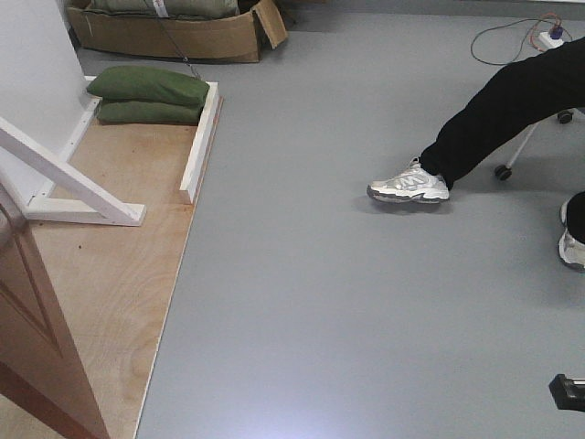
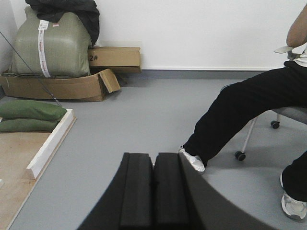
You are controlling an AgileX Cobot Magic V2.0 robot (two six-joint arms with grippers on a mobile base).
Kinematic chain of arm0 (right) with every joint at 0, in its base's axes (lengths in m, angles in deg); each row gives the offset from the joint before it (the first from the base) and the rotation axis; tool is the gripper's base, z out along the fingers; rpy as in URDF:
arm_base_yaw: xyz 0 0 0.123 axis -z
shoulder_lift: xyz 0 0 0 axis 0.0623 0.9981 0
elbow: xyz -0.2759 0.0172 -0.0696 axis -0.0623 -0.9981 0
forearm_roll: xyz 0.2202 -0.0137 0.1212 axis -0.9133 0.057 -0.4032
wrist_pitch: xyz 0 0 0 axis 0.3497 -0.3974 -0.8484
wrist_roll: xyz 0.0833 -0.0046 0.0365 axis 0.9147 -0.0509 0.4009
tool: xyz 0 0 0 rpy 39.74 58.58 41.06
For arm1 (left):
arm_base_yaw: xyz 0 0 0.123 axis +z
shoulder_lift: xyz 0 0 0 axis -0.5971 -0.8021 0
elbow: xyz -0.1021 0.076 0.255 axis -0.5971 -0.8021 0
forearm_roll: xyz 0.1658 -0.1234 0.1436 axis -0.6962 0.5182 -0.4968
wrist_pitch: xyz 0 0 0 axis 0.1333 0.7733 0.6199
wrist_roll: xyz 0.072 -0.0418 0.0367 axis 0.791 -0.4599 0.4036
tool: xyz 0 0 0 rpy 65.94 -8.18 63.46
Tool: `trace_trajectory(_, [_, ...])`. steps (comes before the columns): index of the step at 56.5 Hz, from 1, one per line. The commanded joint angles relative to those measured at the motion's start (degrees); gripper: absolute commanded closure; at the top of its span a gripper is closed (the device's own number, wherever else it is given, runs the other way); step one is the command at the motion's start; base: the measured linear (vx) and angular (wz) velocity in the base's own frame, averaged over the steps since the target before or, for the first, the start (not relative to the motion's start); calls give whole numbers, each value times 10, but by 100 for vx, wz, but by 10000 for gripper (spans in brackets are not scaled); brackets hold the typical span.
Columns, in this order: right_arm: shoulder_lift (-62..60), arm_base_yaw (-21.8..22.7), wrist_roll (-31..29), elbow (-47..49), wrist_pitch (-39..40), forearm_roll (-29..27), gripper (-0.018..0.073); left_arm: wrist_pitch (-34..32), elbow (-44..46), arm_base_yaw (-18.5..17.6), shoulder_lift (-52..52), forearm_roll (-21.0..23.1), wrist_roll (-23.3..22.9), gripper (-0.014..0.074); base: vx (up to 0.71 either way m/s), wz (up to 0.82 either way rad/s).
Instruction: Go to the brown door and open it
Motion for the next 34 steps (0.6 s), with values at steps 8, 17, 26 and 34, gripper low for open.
trace_trajectory(8, [-8,1,-3,-3,45,1,559,106,18,-3,-4,33,-3,603,0,0])
trace_trajectory(17, [-8,1,-3,-3,45,1,559,178,25,-3,-4,33,-3,603,0,0])
trace_trajectory(26, [-8,1,-3,-3,45,1,559,233,44,-3,-7,33,-3,603,0,0])
trace_trajectory(34, [-8,1,-3,-3,45,1,559,282,91,-3,-36,18,-3,603,0,0])
